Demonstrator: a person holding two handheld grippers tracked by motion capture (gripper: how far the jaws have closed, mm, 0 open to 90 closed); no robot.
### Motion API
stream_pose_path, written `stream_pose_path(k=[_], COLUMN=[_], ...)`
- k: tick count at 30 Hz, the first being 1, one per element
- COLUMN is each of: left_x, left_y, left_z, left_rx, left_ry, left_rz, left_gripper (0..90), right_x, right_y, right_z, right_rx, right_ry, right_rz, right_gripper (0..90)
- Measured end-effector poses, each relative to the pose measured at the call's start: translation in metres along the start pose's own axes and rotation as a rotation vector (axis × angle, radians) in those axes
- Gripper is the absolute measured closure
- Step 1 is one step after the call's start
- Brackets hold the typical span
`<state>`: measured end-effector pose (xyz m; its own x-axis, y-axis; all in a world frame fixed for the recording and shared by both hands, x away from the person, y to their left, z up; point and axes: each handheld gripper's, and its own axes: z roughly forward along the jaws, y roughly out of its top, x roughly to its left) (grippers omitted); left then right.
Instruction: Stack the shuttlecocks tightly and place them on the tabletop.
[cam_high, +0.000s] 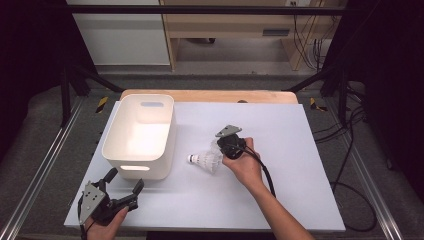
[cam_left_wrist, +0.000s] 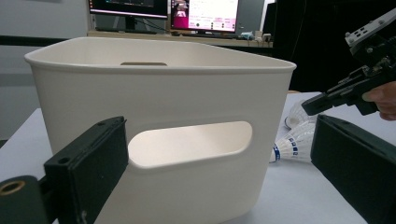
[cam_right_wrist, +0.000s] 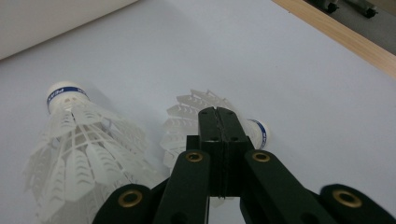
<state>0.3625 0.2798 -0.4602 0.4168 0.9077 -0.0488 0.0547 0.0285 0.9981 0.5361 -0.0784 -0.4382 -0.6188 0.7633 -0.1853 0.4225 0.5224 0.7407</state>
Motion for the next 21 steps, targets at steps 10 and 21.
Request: stream_pose_path(k=[10, 21], left_x=[0.001, 0.001], left_y=[0.000, 0.000], left_z=[0.000, 0.000], left_rx=[0.000, 0.002], left_ry=[0.003, 0.004], left_rz=[-0.001, 0.002], left_gripper=[4.2, 4.2], right_x=[-0.015, -0.035], right_y=[-0.013, -0.028], right_z=[-0.008, -0.011], right_rx=[0.021, 0.032], right_ry=[-0.016, -0.031], right_rz=[-0.006, -0.002], right_gripper=[90.0, 90.0])
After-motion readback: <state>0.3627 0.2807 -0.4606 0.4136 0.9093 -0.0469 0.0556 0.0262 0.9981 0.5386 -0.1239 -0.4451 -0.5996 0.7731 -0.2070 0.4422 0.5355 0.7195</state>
